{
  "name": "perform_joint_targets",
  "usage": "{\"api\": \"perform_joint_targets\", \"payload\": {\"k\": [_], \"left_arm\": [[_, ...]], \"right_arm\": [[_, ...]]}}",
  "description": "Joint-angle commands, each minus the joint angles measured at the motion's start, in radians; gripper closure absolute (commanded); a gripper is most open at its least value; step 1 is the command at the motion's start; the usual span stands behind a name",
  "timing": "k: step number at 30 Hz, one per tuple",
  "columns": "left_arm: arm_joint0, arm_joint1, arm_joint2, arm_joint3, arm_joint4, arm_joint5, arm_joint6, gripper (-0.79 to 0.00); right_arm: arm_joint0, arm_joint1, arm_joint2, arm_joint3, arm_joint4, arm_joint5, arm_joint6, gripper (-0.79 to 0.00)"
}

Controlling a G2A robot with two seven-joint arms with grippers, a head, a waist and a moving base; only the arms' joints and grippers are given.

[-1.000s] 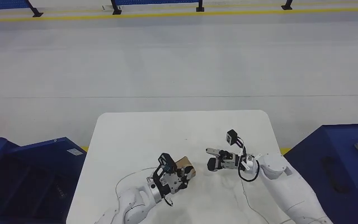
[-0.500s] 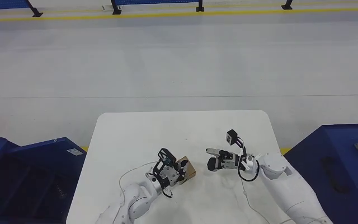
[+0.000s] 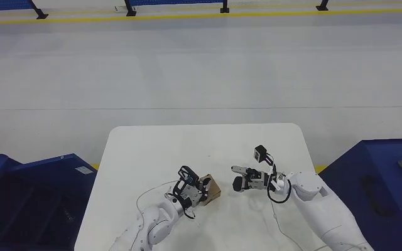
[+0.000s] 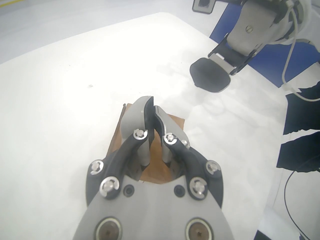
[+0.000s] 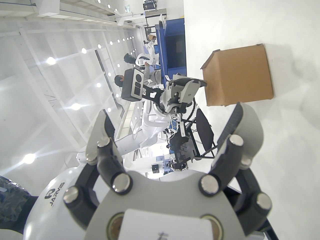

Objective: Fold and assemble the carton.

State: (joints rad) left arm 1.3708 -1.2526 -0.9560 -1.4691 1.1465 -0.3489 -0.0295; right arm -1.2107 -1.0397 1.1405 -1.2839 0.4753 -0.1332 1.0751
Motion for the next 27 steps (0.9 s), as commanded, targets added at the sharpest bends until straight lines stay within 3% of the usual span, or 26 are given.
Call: {"api": "perform_joint_targets", "payload": {"k": [1, 8, 15, 21, 27], "left_arm": [[0.006, 0.001, -0.005, -0.009, -0.001, -0.001, -0.007, 0.000], [-0.007, -0.004, 0.014, 0.028, 0.021, 0.023, -0.028, 0.000], [0.013, 0.000, -0.007, -0.021, -0.002, 0.004, -0.012, 0.000], [-0.002, -0.005, 0.012, 0.015, 0.032, 0.045, -0.040, 0.000], [0.018, -0.005, 0.002, -0.030, 0.011, 0.042, -0.002, 0.000]], "right_arm": [[0.000, 0.000, 0.000, 0.000, 0.000, 0.000, 0.000, -0.785], [0.000, 0.000, 0.000, 0.000, 0.000, 0.000, 0.000, -0.785], [0.000, 0.000, 0.000, 0.000, 0.000, 0.000, 0.000, -0.785], [0.000, 0.000, 0.000, 0.000, 0.000, 0.000, 0.000, -0.785], [0.000, 0.000, 0.000, 0.000, 0.000, 0.000, 0.000, -0.785]]}}
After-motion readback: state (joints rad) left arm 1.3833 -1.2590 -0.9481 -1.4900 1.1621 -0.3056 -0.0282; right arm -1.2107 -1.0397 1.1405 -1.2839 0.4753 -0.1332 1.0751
